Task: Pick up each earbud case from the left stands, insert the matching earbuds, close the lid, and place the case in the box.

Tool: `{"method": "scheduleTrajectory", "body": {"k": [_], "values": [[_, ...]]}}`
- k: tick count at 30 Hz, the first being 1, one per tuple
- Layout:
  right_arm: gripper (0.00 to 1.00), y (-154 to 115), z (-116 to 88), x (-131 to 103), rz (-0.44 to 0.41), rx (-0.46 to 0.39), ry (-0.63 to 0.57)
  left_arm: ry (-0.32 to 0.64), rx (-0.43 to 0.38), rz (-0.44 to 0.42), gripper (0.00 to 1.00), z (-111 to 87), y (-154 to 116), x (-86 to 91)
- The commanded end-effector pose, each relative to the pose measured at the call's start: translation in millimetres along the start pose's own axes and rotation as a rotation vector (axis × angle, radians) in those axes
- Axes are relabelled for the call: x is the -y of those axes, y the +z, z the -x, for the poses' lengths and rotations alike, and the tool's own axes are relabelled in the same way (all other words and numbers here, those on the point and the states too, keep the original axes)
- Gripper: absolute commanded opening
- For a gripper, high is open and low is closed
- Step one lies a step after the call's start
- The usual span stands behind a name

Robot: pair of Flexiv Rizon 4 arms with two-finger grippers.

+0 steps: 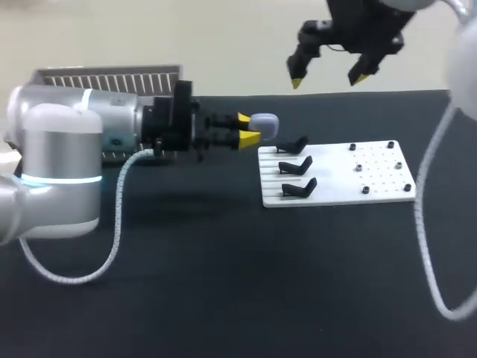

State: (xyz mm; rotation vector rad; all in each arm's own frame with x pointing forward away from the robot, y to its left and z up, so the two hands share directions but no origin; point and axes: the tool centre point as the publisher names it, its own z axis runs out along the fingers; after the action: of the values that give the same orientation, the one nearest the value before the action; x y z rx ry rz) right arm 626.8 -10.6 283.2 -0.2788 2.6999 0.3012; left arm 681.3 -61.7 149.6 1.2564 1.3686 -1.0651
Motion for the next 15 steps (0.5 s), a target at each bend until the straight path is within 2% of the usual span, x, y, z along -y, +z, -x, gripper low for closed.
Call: {"method": "scheduleTrajectory", "body": {"k": [1,6,9,15], "values": [[1.0,-10.0,-25.8,6.2,0.032,0.327,0.003,-0.01,-0.005,0.196,0.0,2.7,-35.5,14.0],[1.0,-2.6,-26.4,0.2,0.022,0.309,-0.011,-0.004,-0.021,0.317,0.0,4.6,-73.6,-1.6],[1.0,7.7,-29.0,-1.6,0.016,0.286,-0.009,0.017,-0.04,0.402,0.0,3.7,-99.7,-18.6],[1.0,7.7,-29.0,-1.6,0.016,0.286,-0.009,0.032,-0.083,0.515,0.0,1.9,-144.6,-48.3]]}}
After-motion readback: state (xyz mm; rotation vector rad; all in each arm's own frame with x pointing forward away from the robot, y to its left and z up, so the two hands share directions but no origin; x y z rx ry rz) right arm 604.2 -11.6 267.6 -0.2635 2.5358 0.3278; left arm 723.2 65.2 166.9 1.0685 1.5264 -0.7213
